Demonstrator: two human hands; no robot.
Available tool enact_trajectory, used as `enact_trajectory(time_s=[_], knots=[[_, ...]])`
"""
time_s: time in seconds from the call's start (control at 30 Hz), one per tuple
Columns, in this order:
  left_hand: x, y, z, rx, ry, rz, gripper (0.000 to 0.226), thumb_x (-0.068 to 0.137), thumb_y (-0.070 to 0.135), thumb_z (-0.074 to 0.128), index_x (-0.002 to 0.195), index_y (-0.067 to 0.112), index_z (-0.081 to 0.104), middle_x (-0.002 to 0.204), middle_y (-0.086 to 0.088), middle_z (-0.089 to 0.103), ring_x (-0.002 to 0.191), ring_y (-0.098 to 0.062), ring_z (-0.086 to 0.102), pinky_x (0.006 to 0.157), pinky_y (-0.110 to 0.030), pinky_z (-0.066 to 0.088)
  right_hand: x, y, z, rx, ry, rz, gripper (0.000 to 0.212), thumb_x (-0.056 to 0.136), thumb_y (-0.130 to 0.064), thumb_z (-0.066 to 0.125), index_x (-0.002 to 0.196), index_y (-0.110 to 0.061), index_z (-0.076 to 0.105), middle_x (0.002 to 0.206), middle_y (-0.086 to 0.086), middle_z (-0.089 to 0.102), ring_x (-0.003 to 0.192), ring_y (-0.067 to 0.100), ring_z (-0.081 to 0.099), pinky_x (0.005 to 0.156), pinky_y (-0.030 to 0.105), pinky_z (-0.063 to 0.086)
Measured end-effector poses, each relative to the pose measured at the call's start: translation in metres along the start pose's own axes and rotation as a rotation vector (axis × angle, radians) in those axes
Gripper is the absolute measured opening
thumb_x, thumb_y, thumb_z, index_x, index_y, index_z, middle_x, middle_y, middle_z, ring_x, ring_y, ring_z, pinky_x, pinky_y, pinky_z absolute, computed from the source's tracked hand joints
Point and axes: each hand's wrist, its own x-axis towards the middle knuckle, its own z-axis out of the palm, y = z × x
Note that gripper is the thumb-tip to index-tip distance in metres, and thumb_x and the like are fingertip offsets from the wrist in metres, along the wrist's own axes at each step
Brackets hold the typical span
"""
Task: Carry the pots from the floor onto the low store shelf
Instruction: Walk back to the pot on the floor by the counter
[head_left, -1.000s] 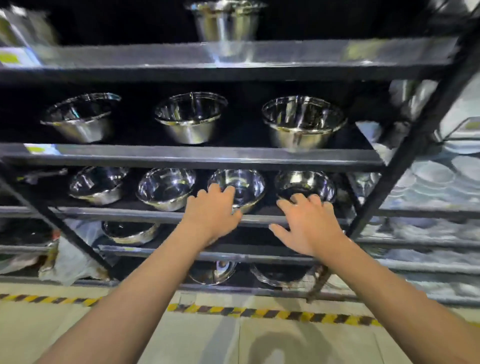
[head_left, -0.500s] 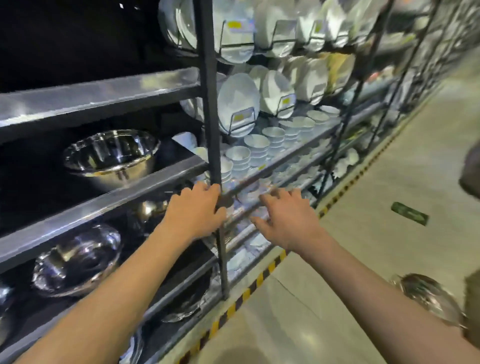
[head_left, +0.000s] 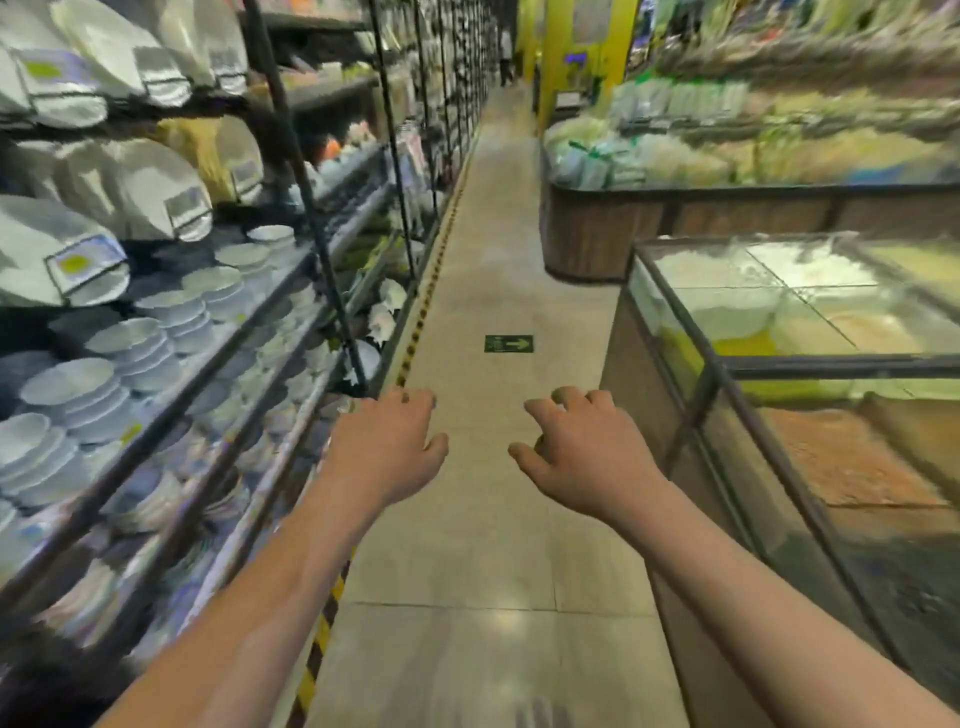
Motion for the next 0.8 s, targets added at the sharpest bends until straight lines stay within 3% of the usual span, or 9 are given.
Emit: enact_trajectory(time_s=[0.3,0.5,0.8], knots=[[0.137,0.071,0.045,-0.054,-0.085,0.167,0.051,0.095,0.050,0.044,0.138,0.023,0.043,0.128,-0.010,0.053,0.110,-0.033,0.057,0.086,-0.046,0.051,0.047,0.120,0.036,-0.026,-0.104,0.254,0.048,0.089,-0.062,0.044,0.119,-0.025,0.054,0.113,0.007,0.055,0.104,0.037,0.050,0.079,0.042,0.046],[0.241,0.070,0.072,-0.061,-0.094,0.201,0.049,0.094,0.050,0.045,0.135,0.024,0.045,0.126,-0.008,0.054,0.109,-0.033,0.057,0.084,-0.045,0.051,0.123,0.164,0.059,-0.042,-0.167,0.360,0.056,0.091,-0.062,0.044,0.134,-0.026,0.050,0.131,0.008,0.053,0.116,0.036,0.046,0.089,0.045,0.049],[0.389,0.082,0.120,-0.069,-0.159,0.250,0.048,0.094,0.050,0.045,0.134,0.023,0.045,0.128,-0.008,0.055,0.110,-0.033,0.057,0.087,-0.046,0.051,0.233,0.234,0.114,0.020,-0.199,0.418,0.054,0.092,-0.058,0.045,0.135,-0.026,0.051,0.130,0.008,0.054,0.113,0.037,0.047,0.089,0.045,0.047]])
